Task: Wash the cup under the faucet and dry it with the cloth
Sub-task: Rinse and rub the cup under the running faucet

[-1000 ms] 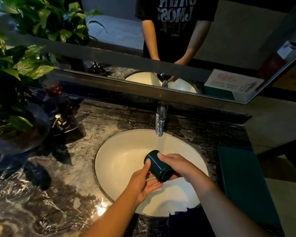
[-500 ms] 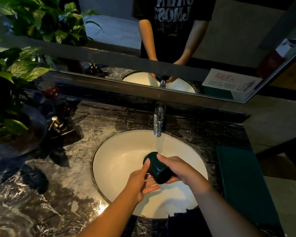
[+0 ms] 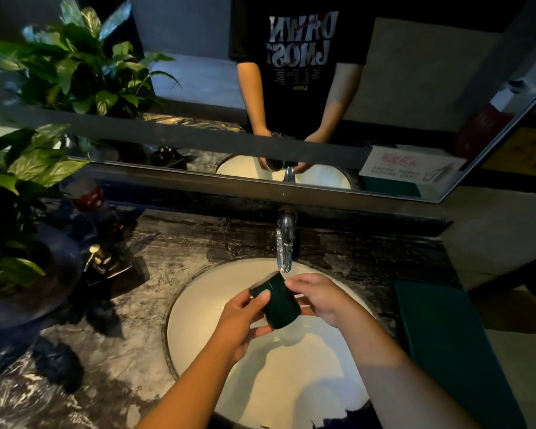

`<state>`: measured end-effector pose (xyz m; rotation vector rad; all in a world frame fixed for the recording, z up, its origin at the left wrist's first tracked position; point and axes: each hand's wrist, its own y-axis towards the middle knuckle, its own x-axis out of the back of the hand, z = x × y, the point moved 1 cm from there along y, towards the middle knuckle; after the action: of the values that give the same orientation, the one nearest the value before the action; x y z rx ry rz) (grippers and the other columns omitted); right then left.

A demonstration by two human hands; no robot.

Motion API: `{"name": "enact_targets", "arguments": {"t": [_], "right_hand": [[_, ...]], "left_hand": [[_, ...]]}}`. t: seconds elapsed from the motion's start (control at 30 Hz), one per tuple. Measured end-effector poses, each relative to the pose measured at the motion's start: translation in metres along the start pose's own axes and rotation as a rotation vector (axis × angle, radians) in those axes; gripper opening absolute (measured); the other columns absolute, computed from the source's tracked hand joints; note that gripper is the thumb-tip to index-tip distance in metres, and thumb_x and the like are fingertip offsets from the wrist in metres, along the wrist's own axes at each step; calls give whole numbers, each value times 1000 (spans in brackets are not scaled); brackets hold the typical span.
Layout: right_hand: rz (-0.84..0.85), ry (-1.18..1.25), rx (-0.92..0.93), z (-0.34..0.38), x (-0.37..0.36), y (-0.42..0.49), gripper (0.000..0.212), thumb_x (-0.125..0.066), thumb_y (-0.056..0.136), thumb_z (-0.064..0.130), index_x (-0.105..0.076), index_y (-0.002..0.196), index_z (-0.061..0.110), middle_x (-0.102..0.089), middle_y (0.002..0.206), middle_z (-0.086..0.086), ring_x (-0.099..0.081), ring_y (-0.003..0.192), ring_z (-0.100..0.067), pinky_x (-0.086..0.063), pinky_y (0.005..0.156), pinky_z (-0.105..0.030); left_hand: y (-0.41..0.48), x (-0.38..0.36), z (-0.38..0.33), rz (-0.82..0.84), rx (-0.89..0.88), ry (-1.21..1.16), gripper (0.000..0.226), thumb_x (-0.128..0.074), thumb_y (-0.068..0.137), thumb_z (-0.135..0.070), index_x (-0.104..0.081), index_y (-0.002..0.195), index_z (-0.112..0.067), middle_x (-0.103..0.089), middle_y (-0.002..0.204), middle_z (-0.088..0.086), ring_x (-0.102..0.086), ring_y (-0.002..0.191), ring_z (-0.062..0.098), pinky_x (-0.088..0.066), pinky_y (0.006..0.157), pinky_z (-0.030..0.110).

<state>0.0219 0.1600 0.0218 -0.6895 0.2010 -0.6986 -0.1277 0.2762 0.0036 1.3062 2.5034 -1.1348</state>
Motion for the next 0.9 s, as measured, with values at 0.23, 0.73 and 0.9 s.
{"name": "enact_targets", "arguments": {"t": [0.23,0.73,0.9], "right_hand": [[-129,223,58,8,-4,6,37,-45,107,37,-74,112,14,-78,110,-7,-72,107,-25,-53,102,-45],[-168,168,86,9,-6,1,35,-48,106,36,-76,106,16,-79,106,-4,-73,105,-24,-53,103,-49],[-245,181,100,44,-9,6,33,-53,103,39,-72,105,12,-78,95,-8,-75,86,-21,-61,77,-34]], "left_hand": [[13,6,-18,-15,-164,271,47,-79,86,-15,-66,127,-32,-69,127,-2,-64,117,24,-59,94,48],[11,7,-13,11,-263,440,55,-83,81,-16,-65,129,-35,-70,126,-12,-60,119,16,-54,99,40],[8,5,-14,9,-284,424,54,-84,81,-18,-66,128,-38,-71,123,-17,-60,120,13,-52,102,41]]}}
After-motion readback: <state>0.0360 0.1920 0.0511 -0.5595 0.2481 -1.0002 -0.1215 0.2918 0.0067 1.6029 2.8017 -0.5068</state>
